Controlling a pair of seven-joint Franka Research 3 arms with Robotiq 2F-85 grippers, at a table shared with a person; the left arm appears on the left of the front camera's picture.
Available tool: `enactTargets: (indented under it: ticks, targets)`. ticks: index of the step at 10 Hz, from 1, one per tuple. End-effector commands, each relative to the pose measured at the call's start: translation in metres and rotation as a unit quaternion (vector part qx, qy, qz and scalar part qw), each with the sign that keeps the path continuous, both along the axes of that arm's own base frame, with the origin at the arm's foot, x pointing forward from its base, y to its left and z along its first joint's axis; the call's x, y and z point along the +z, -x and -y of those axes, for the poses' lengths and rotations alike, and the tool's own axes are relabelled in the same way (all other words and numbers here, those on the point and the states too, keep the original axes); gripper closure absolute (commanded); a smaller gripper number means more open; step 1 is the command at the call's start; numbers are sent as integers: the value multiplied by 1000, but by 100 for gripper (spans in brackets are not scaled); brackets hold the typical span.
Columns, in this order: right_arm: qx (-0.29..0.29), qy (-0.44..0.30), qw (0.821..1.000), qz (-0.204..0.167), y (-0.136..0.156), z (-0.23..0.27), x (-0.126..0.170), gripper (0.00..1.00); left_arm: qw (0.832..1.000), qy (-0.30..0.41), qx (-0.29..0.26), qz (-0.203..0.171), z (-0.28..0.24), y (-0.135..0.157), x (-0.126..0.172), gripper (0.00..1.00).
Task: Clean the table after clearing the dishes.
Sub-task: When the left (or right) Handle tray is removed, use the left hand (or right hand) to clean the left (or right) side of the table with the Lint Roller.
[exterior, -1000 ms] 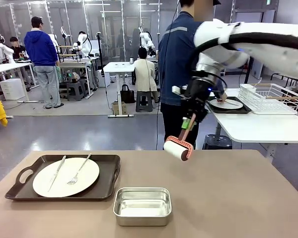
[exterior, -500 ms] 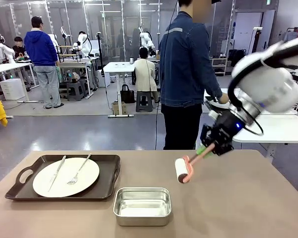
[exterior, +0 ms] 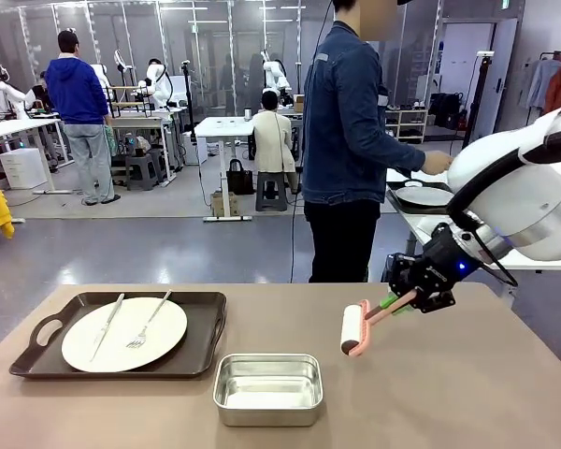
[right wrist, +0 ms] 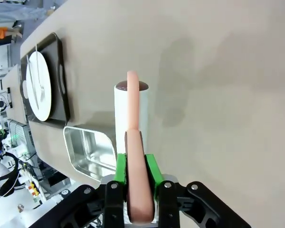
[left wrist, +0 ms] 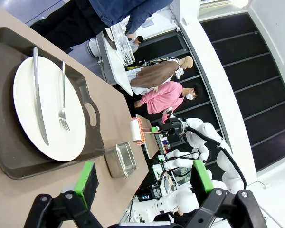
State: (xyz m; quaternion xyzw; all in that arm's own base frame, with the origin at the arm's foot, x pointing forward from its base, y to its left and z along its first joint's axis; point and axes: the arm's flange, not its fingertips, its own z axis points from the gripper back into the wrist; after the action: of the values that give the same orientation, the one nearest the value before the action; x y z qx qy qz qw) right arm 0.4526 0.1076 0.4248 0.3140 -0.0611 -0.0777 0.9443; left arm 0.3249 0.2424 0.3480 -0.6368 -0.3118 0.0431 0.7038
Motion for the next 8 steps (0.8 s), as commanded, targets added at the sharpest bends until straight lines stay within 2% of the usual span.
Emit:
enactTargets:
  ticks: [1, 2, 3, 7, 8]
  targets:
    - [33, 2, 999, 13, -14, -13, -6, 100, 1000, -1, -7, 8, -3, 4, 1, 0]
    - [52, 3, 999, 14, -20, -17, -8, 100, 1000, -1, -7, 8, -3, 4, 1, 0]
    - [11, 2, 1000, 7, -4, -7, 1, 100, 1000, -1, -7, 8, -3, 4, 1, 0]
    - [11, 2, 1000, 7, -4, -7, 1, 100, 1000, -1, -7, 8, -3, 4, 1, 0]
    - [19, 2, 1000, 8, -9, -7, -3, 78, 1000, -1, -7, 8, -3, 4, 1, 0]
